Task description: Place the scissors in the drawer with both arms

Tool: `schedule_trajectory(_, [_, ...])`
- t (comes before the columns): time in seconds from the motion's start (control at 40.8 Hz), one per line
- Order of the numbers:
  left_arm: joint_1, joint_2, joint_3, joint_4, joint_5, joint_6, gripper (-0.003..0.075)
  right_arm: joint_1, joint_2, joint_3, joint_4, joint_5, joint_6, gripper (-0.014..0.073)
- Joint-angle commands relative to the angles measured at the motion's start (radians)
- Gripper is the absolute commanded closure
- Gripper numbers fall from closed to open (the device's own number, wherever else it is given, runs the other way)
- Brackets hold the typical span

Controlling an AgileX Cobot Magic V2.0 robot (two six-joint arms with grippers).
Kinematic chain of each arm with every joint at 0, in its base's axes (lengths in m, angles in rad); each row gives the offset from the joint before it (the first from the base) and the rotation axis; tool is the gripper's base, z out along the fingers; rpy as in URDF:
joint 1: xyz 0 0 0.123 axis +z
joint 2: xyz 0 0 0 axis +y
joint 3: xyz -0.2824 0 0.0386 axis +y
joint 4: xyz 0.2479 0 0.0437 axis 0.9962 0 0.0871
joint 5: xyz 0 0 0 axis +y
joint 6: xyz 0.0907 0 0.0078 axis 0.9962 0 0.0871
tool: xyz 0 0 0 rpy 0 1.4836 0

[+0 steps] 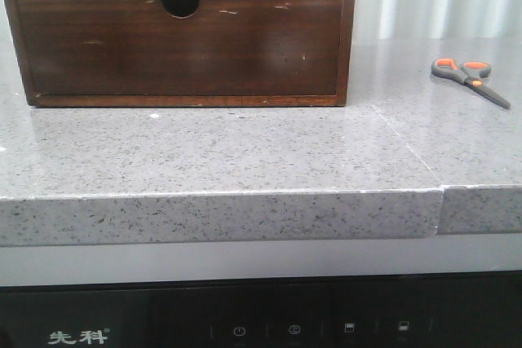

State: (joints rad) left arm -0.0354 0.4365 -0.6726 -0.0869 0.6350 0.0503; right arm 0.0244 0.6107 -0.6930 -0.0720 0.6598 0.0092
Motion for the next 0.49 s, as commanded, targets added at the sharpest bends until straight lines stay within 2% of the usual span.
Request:
schedule_trajectory(0.0, [0.001, 0.016, -0.027, -0.035, -0.07, -0.007, 0.0539, -0.003, 0.009, -0.034, -0.014, -0.062, -0.009, 0.0389])
schedule_trajectory(0.073, [0.001, 0.022, -0.027, -0.039, -0.077, -0.007, 0.0342, -0.003, 0.009, -0.034, -0.014, -0.062, -0.009, 0.02])
schedule_trajectory(0.098, [0.001, 0.025, -0.027, -0.044, -0.08, -0.007, 0.0307, -0.003, 0.009, -0.034, -0.014, -0.062, -0.009, 0.0155])
schedule_trajectory(0.122, [0.001, 0.028, -0.027, -0.052, -0.084, -0.007, 0.0228, -0.003, 0.009, -0.034, -0.014, -0.06, -0.009, 0.0105])
schedule_trajectory(0.196, [0.001, 0.044, -0.027, -0.094, -0.098, -0.007, 0.0128, -0.003, 0.009, -0.034, -0.014, -0.06, -0.009, 0.0029])
schedule_trajectory(0.245, [0.001, 0.056, -0.027, -0.14, -0.105, -0.007, 0.0108, -0.003, 0.009, -0.034, -0.014, -0.06, -0.009, 0.002])
schedule_trajectory(0.465, [0.001, 0.175, -0.027, -0.472, -0.131, -0.001, 0.0121, -0.003, 0.009, -0.034, -0.014, -0.06, -0.009, 0.0022])
